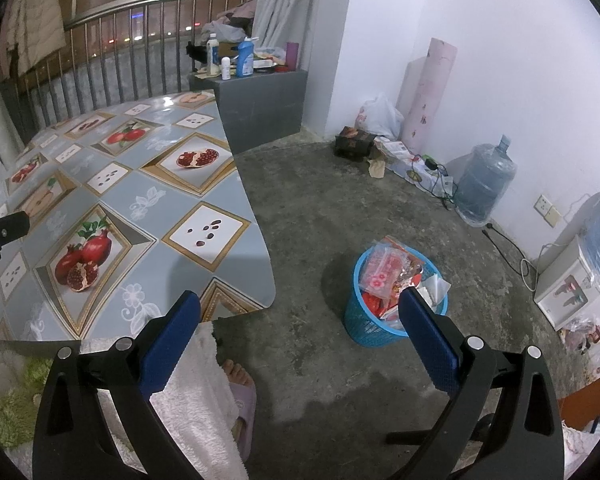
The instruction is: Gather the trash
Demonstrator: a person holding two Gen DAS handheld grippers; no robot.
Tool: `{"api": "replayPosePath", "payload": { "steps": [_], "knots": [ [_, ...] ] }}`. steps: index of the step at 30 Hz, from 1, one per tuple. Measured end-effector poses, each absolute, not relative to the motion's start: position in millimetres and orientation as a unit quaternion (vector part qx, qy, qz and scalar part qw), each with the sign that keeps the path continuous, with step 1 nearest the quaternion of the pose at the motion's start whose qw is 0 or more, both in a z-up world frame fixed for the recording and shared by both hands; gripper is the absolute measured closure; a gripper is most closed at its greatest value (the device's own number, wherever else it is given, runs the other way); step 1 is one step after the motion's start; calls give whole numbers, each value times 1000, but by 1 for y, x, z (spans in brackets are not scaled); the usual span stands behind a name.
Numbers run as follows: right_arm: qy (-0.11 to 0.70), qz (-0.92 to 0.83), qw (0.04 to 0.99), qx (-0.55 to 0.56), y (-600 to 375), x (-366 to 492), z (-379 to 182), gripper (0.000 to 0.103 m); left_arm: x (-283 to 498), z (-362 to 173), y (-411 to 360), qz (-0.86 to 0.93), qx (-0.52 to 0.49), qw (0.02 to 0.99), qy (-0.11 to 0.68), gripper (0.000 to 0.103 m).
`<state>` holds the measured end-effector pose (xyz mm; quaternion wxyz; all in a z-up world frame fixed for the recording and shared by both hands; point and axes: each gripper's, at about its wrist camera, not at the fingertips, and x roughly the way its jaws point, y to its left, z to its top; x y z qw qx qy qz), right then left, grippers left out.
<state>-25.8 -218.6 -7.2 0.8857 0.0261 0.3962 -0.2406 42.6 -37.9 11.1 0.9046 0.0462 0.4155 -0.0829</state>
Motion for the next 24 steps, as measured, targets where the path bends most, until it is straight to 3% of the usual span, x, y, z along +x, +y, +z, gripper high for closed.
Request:
{"api": "replayPosePath", "payload": {
  "steps": [24],
  "knots": [
    [396, -239, 886, 26, -219, -26, -7, 7, 43, 10, -35, -83, 45, 904, 418, 9]
  ]
}}
